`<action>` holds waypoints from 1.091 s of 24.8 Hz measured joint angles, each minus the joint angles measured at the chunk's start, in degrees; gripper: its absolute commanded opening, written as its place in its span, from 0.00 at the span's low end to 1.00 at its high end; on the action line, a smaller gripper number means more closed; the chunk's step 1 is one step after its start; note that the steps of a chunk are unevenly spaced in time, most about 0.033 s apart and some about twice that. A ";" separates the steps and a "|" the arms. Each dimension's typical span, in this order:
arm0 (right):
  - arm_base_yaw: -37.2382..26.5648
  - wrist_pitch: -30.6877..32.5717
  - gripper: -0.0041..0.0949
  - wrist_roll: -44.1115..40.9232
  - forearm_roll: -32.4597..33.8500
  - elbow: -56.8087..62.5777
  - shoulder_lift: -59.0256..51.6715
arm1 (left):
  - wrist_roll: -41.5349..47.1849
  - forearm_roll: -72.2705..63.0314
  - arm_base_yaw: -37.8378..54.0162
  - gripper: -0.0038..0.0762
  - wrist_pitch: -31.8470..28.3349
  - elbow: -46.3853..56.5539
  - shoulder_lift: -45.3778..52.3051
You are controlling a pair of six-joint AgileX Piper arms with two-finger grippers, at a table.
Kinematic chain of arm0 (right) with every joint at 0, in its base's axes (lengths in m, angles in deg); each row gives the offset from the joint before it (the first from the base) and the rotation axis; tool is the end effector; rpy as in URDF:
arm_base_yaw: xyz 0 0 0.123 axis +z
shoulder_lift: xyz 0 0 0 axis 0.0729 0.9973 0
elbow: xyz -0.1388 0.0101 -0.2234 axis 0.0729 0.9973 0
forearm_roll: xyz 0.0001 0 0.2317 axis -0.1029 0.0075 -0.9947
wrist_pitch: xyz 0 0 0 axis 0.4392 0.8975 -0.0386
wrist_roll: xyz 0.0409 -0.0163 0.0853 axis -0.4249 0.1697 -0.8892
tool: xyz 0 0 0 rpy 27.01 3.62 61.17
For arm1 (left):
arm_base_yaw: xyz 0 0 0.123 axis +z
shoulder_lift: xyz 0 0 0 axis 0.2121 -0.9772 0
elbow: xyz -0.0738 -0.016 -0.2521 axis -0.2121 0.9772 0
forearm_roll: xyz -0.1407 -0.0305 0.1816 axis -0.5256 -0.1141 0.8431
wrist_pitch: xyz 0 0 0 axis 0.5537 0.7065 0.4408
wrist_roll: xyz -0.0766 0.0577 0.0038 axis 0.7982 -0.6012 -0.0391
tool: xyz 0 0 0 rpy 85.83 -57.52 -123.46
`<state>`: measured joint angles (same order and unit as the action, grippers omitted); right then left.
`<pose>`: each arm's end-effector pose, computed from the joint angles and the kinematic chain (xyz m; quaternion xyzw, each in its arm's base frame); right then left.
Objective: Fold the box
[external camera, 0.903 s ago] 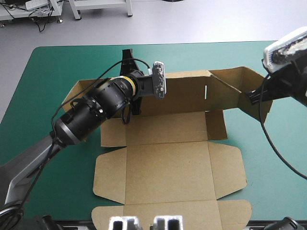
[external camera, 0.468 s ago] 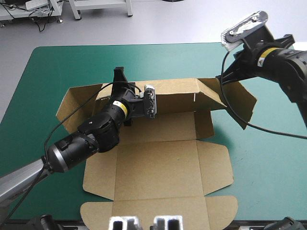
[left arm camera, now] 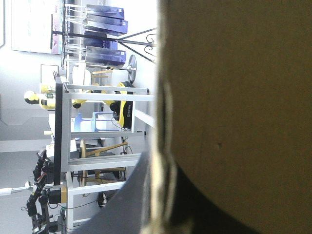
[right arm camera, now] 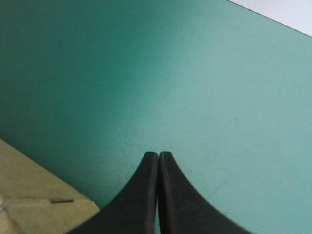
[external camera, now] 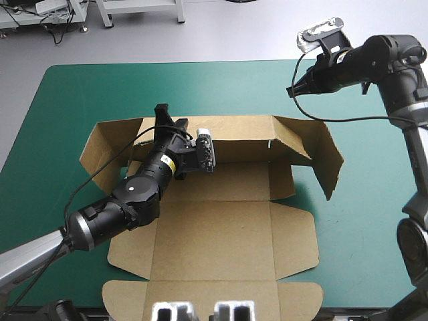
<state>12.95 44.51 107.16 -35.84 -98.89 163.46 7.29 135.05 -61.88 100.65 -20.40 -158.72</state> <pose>0.3368 0.0732 0.4087 -0.2267 0.8943 0.0831 0.3768 0.2221 -0.1812 0.3148 0.5841 0.5643 0.3010 0.4998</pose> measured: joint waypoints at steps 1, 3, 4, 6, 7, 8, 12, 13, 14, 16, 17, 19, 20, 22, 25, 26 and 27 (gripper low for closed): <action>-0.75 0.05 0.02 0.22 -0.99 -0.49 1.04 | 0.06 0.49 0.00 0.03 0.00 0.00 0.00; -2.00 0.33 0.02 0.57 -3.22 -1.48 3.54 | 1.07 2.42 0.00 0.03 -0.12 0.13 0.00; -2.43 0.53 0.02 0.57 -4.01 -1.86 4.46 | 1.83 3.54 0.00 0.03 -0.20 0.27 0.00; -3.32 1.27 0.02 0.63 -5.84 -2.63 6.65 | 4.51 7.27 0.00 0.03 -0.34 0.45 0.00; -3.60 1.53 0.02 0.65 -6.78 -2.81 7.40 | 5.87 9.03 0.00 0.03 -0.51 0.45 0.00; -3.84 1.86 0.02 0.92 -7.57 -2.87 8.35 | 6.97 10.48 0.00 0.03 -0.62 0.45 0.00; -4.04 2.90 0.02 1.66 -9.44 -2.91 10.07 | 8.70 12.27 0.30 0.03 -1.41 0.45 -0.05; -4.04 3.53 0.02 1.81 -9.70 -2.91 10.23 | 8.81 12.32 0.66 0.03 -1.70 0.45 -0.12; -4.04 4.04 0.02 1.91 -9.86 -2.91 10.35 | 9.12 12.32 1.11 0.03 -1.84 0.45 -0.24; -4.04 4.88 0.02 2.08 -10.14 -3.00 10.41 | 9.62 12.38 1.90 0.03 -1.86 0.45 -0.60; -4.04 4.99 0.02 2.08 -10.31 -3.05 10.41 | 9.87 12.38 2.31 0.04 -1.92 0.45 -0.84; -4.04 5.05 0.02 2.08 -11.70 -2.54 10.45 | 10.03 12.38 2.93 0.04 -2.72 0.45 -1.31; -4.04 5.05 0.02 2.41 -12.82 -1.48 10.45 | 10.15 12.38 2.93 0.04 -2.85 0.45 -1.49; -4.04 5.05 0.02 3.02 -13.80 0.67 10.45 | 10.20 12.04 2.93 0.04 -2.96 0.45 -1.76; -4.04 5.00 0.02 3.46 -12.74 4.46 10.28 | 9.68 10.33 2.93 0.04 -2.90 0.96 -1.83; -4.04 4.90 0.02 4.05 -11.99 6.76 9.82 | 9.42 10.10 2.93 0.04 -2.90 2.09 -1.83; -4.04 4.90 0.02 4.48 -11.85 7.98 9.36 | 9.24 10.00 2.93 0.04 -2.96 3.17 -1.83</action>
<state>8.91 49.40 111.64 -47.69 -90.91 172.81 16.53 145.04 -58.95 97.70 -17.23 -160.55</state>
